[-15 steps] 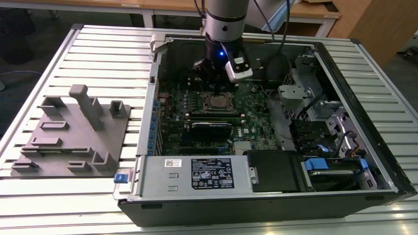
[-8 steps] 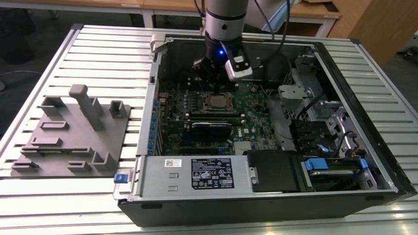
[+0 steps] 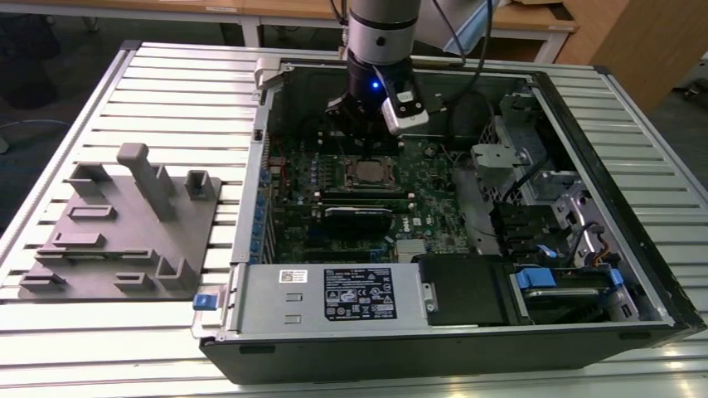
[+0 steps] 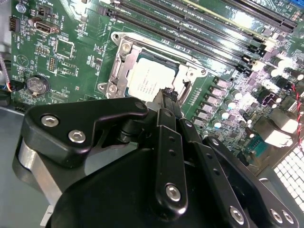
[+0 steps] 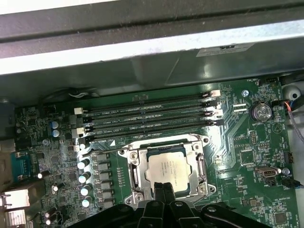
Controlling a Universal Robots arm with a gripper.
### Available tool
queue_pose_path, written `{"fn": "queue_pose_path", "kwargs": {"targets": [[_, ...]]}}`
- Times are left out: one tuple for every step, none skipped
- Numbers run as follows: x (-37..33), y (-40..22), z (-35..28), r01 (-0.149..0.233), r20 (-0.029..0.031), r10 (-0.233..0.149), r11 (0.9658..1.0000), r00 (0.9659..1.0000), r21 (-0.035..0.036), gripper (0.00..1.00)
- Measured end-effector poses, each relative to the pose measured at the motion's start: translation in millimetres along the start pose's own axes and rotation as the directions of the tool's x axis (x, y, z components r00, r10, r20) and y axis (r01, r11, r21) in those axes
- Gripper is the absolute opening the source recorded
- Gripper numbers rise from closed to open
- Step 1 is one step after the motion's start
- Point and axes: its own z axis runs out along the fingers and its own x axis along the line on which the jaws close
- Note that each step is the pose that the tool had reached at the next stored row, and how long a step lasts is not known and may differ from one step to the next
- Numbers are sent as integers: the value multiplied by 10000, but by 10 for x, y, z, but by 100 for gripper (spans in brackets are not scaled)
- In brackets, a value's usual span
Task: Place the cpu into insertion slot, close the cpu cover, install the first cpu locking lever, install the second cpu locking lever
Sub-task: 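Install the first cpu locking lever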
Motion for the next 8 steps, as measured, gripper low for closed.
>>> {"fn": "queue_pose_path", "kwargs": {"targets": [[0, 0, -1, 0, 0, 0, 10000, 10000, 1, 11], [0, 0, -1, 0, -1, 0, 10000, 10000, 3, 11], [0, 0, -1, 0, -1, 0, 10000, 10000, 2, 11], [0, 0, -1, 1, -1, -1, 10000, 10000, 2, 11], [4, -1, -2, 0, -1, 0, 10000, 10000, 3, 11], [8, -1, -2, 0, -2, 0, 10000, 10000, 4, 11], [16, -3, -2, 0, -2, 0, 10000, 10000, 4, 11], [25, -4, -2, 0, 0, 0, 10000, 10000, 3, 11]]}}
